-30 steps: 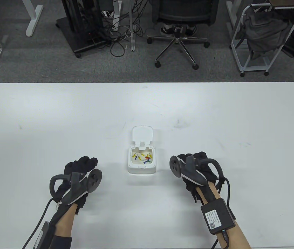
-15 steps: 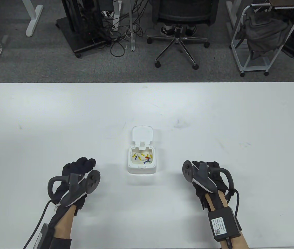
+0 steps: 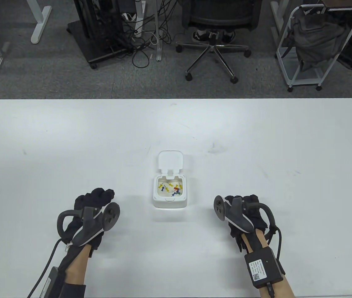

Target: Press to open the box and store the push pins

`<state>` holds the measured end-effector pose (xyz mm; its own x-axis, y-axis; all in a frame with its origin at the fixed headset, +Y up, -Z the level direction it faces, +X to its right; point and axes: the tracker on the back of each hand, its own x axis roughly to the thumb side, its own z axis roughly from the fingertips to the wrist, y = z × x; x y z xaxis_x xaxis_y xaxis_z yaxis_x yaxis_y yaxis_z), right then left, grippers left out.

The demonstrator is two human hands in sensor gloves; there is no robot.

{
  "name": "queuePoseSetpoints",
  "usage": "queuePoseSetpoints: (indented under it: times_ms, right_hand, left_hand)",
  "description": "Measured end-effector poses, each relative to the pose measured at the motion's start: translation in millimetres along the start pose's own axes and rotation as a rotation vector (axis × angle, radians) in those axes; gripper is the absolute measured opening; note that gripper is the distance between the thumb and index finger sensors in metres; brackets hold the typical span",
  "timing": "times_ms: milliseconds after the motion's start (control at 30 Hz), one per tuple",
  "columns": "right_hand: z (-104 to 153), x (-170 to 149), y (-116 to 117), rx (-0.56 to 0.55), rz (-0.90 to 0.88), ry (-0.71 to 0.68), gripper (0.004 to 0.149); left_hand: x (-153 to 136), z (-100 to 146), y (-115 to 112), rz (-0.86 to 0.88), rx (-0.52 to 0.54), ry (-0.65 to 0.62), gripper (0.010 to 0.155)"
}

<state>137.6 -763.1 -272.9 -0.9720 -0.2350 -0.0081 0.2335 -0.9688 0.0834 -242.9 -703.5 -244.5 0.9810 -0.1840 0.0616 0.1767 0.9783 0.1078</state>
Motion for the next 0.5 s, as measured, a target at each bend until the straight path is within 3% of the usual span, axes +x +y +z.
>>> queuePoseSetpoints:
  times_ms: [500]
  right_hand:
    - [-1.6,8.4,-0.3,0.011,0.066,-0.018,0.046]
  left_hand:
    - [2.2,0.1,0.0,-0.004,-0.002,-0.009,0.057]
